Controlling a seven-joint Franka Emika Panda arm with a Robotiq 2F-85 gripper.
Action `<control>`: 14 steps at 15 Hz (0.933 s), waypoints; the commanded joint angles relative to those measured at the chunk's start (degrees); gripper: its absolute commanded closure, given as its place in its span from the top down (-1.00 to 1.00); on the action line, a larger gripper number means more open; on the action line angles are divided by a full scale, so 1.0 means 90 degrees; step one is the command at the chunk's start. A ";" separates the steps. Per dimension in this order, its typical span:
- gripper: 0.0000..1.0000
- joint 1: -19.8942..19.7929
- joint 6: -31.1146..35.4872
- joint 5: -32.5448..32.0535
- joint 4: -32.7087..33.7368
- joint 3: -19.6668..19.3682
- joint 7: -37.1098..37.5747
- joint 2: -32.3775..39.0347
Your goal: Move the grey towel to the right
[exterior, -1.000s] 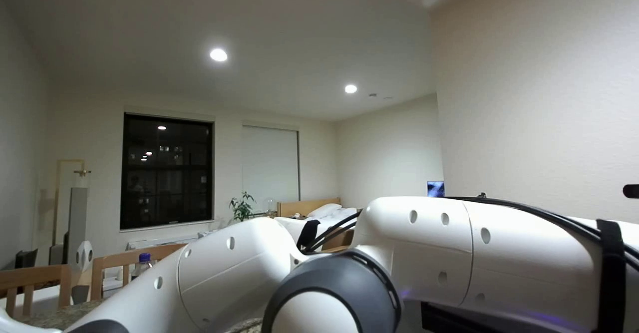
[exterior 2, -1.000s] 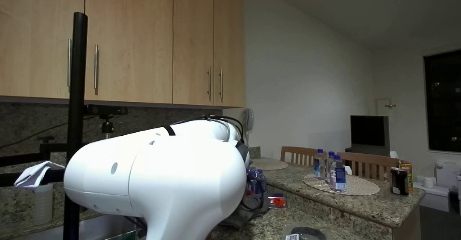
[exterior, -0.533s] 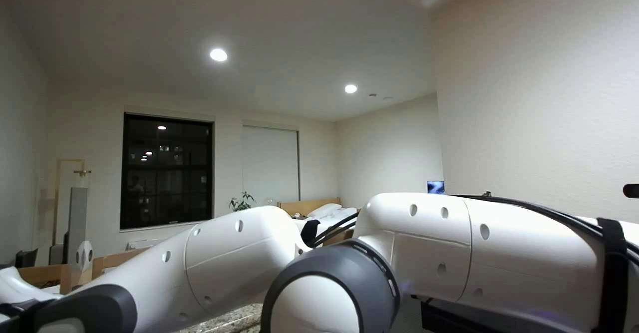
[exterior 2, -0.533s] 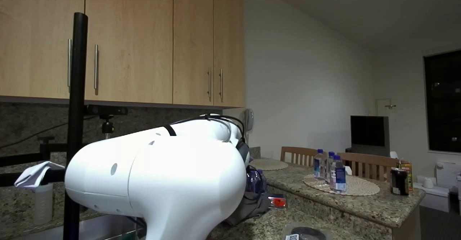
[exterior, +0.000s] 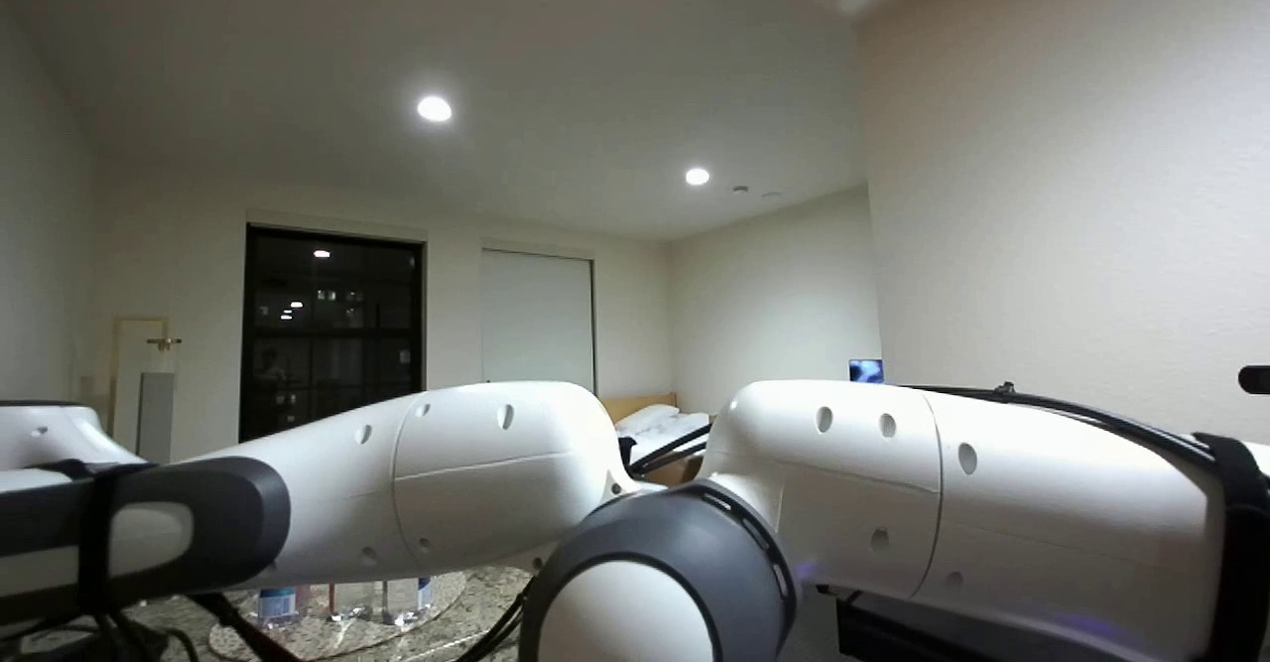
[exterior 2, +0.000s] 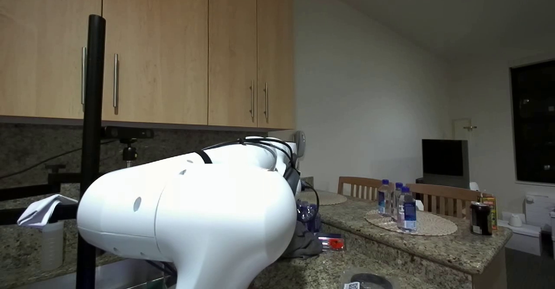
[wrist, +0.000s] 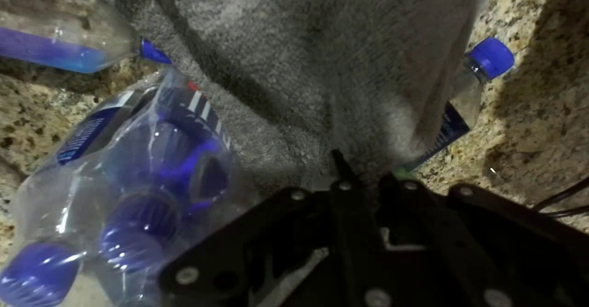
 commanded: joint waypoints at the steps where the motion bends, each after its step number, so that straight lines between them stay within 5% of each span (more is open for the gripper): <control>1: -0.80 -0.0153 -0.0092 0.0364 -0.0168 -0.0174 -0.0110 -0.0307; 14: -0.81 -0.0704 -0.0441 0.0755 -0.0202 -0.0159 -0.0301 -0.0823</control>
